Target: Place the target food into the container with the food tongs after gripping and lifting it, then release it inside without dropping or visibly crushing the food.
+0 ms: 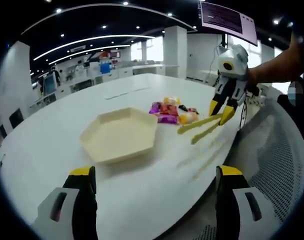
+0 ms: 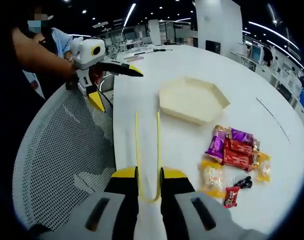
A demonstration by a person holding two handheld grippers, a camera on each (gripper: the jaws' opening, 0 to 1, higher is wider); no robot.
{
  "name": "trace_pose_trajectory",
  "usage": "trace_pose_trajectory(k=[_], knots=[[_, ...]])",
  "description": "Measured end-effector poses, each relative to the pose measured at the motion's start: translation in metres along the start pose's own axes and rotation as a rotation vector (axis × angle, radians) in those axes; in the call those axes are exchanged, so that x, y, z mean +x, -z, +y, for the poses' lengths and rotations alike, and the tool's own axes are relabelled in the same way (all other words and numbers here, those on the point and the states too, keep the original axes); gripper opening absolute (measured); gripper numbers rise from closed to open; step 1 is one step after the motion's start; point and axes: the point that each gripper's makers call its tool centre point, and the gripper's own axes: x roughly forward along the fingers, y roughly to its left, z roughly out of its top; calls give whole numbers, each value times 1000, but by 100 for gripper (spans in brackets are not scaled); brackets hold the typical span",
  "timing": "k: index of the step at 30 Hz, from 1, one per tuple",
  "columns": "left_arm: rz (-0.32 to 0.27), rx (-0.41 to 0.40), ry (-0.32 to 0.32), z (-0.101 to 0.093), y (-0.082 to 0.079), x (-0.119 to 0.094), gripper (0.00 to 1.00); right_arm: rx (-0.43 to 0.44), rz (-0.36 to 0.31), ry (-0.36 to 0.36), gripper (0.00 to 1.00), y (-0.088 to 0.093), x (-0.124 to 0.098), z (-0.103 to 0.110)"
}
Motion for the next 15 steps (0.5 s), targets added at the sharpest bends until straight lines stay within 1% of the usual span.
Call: trace_pose_trajectory(k=[4, 5, 7, 10, 12, 13, 14, 15], knots=[[-14, -9, 12, -2, -2, 0, 97, -7, -9, 24, 14, -8, -7, -11], [-22, -16, 28, -5, -4, 1, 97, -10, -9, 28, 14, -10, -9, -13], [-13, -17, 32, -6, -2, 1, 97, -7, -12, 38, 14, -16, -13, -19], [-26, -62, 44, -5, -6, 2, 99, -5, -28, 49, 14, -23, -18, -25], [-27, -65, 44, -4, -6, 2, 100, -3, -34, 49, 14, -26, -21, -25], [-33, -68, 53, -6, -7, 2, 100, -7, -35, 48, 14, -28, -22, -25], [-67, -74, 85, -12, -14, 2, 100, -11, -35, 47, 14, -29, -23, -25], [-85, -84, 95, -13, -18, 2, 100, -11, -33, 45, 14, -30, -24, -25]])
